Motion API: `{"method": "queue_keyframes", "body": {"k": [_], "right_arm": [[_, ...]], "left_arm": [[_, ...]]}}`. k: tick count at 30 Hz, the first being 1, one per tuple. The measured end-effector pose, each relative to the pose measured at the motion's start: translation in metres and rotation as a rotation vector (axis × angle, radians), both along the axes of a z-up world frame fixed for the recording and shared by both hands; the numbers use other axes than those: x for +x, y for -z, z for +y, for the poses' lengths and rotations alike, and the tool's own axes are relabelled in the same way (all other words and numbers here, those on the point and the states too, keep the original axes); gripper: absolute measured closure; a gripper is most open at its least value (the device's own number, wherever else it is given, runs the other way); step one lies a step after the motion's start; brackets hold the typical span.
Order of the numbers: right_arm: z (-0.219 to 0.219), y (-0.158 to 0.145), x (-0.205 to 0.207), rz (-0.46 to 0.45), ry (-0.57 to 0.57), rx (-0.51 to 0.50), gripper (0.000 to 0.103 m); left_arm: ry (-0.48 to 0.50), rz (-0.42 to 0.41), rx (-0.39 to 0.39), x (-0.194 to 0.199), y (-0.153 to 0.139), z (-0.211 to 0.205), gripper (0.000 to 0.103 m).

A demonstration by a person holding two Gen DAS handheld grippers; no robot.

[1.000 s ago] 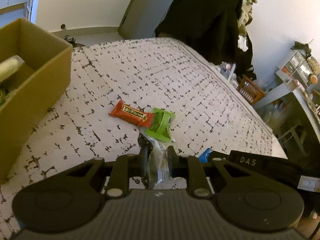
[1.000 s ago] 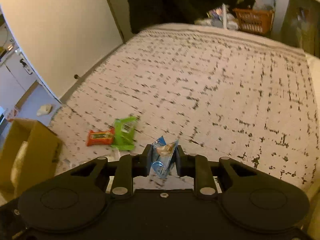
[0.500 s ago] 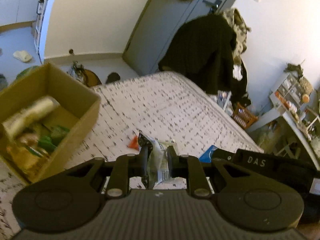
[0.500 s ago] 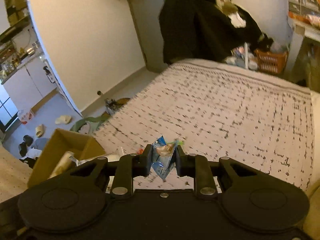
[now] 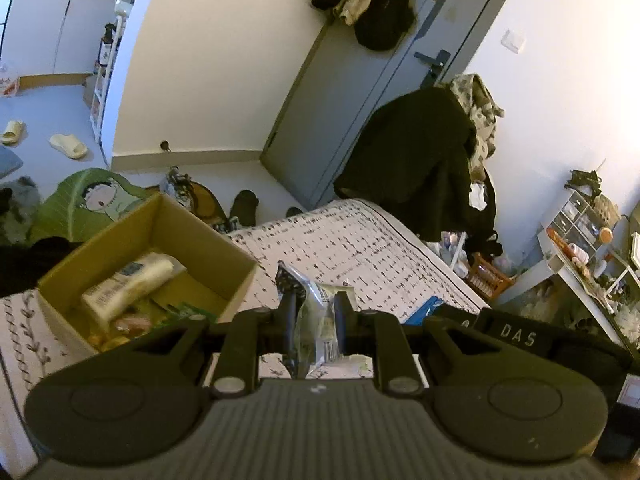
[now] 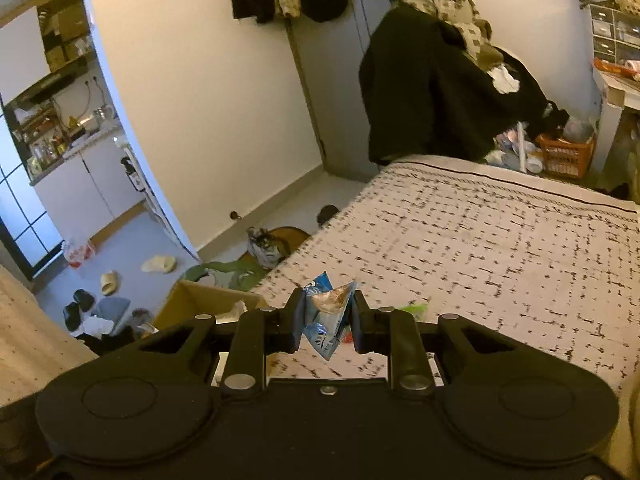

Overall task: Organize snacks
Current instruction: 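Carry the clear white pack and blue pack over the cardboard box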

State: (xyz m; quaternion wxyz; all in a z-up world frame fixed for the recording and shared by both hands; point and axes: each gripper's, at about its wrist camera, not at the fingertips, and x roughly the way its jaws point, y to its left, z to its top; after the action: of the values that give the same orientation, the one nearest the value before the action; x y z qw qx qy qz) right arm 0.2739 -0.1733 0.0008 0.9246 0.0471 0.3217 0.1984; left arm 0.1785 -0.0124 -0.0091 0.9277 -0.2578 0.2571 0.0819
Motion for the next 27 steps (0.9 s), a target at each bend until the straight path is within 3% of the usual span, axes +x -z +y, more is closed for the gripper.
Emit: {"method": "queue_keyframes", "body": {"k": [20, 27], "right_arm": [[0.063, 0.001, -0.021, -0.027, -0.129, 0.048, 0.08], [0.074, 0.008, -0.019, -0.017, -0.135, 0.046, 0.08]], "left_arm": [[-0.097, -0.018, 0.048, -0.033, -0.018, 0.06, 0.085], [-0.135, -0.001, 0.014, -0.031, -0.009, 0.082, 0.085]]}}
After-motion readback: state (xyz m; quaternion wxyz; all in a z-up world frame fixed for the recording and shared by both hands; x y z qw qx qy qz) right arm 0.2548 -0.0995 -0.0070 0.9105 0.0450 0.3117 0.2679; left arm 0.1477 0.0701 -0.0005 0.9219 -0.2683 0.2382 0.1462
